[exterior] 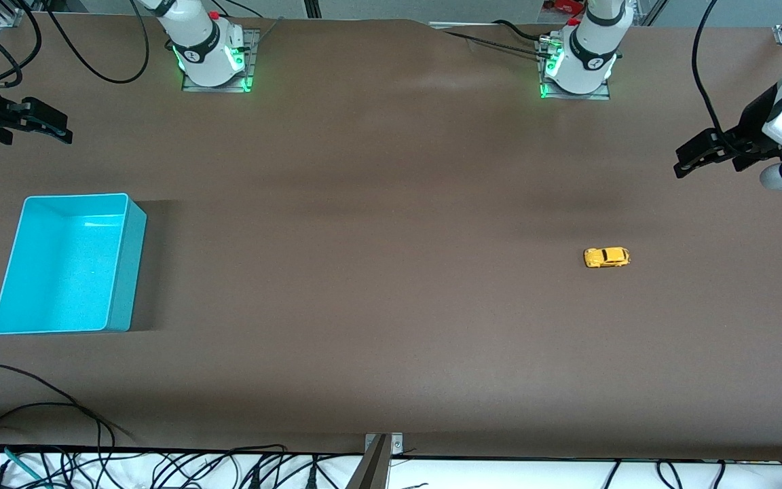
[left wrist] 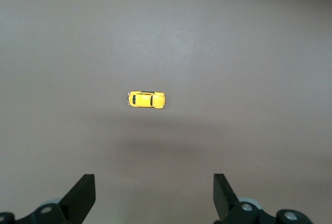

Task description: Wind up and store yellow beetle car

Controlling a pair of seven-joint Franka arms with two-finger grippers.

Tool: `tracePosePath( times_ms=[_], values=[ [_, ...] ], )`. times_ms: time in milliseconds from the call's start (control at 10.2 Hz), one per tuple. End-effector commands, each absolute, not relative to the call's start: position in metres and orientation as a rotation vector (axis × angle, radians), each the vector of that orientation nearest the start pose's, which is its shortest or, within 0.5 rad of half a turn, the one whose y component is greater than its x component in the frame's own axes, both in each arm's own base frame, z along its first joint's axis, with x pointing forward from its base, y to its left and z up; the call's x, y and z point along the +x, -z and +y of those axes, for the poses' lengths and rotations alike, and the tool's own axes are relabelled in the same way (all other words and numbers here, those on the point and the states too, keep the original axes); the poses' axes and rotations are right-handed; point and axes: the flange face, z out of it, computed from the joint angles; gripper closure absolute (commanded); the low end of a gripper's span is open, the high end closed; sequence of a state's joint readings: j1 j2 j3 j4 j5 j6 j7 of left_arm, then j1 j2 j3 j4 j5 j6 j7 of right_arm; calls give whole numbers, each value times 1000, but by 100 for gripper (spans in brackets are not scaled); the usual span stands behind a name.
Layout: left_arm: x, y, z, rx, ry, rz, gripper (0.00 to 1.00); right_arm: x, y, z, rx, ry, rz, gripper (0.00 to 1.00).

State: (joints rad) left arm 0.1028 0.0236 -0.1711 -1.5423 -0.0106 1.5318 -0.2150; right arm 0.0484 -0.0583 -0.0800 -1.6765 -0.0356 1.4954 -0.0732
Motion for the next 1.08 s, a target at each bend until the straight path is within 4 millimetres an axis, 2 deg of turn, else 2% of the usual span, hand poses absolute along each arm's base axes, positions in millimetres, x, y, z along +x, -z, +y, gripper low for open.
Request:
tracePosePath(
  times_ms=[0, 979],
  values=[
    [556, -626, -37, -3147, -52, -243, 0, 529, -606, -23, -3174, -188, -45, 0],
    [556, -623, -33, -3145, -61, -253, 0, 532, -613, -19, -3171, -168, -54, 0]
  ],
)
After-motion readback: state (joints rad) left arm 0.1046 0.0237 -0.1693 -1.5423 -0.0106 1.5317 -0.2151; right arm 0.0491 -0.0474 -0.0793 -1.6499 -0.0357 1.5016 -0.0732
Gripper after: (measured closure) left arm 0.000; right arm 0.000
